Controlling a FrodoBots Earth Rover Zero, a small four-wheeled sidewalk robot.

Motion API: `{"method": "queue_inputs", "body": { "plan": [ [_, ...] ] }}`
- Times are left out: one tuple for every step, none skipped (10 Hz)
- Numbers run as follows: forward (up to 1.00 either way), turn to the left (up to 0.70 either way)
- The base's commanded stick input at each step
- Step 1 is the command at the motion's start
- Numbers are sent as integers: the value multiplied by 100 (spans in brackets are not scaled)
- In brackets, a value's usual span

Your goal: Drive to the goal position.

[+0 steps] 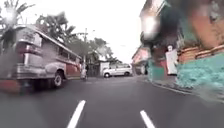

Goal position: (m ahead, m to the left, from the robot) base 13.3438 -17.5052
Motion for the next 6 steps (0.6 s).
{"method": "queue_inputs", "body": {
  "plan": [
    [100,-40],
    [100,-40],
    [100,-40],
    [100,-40],
    [100,-7],
    [100,18]
  ]
}}
